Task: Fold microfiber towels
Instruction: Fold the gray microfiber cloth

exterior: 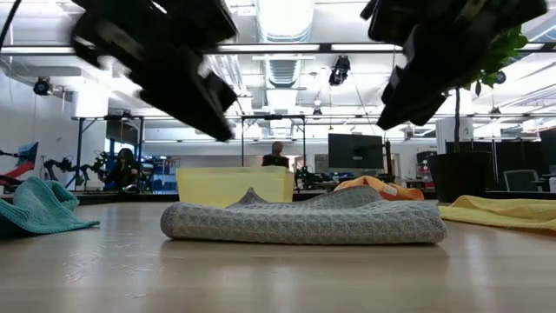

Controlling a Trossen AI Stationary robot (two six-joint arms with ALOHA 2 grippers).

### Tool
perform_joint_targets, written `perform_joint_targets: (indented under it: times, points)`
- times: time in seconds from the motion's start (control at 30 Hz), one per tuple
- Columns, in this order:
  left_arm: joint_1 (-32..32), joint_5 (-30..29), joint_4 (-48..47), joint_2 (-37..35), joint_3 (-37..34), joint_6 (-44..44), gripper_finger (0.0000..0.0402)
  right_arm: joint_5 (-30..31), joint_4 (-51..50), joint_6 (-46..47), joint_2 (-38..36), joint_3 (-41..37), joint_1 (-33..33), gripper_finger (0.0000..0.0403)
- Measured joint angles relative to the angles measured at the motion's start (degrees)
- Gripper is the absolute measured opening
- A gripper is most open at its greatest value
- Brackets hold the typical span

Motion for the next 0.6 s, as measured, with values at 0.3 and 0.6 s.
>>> perform_joint_targets:
  times: [0.3, 0.6]
  points:
    - [-7.6, -3.4, 0.1, 0.0, 0.0, -4.1, 0.0057, 0.8, 10.0, 1.4, 8.8, 0.6, 6.4, 0.0145]
    - [-7.9, -6.2, 3.6, 3.4, 0.3, -4.5, 0.0175, 4.4, 10.3, -5.5, 15.9, 5.2, 11.0, 0.0208]
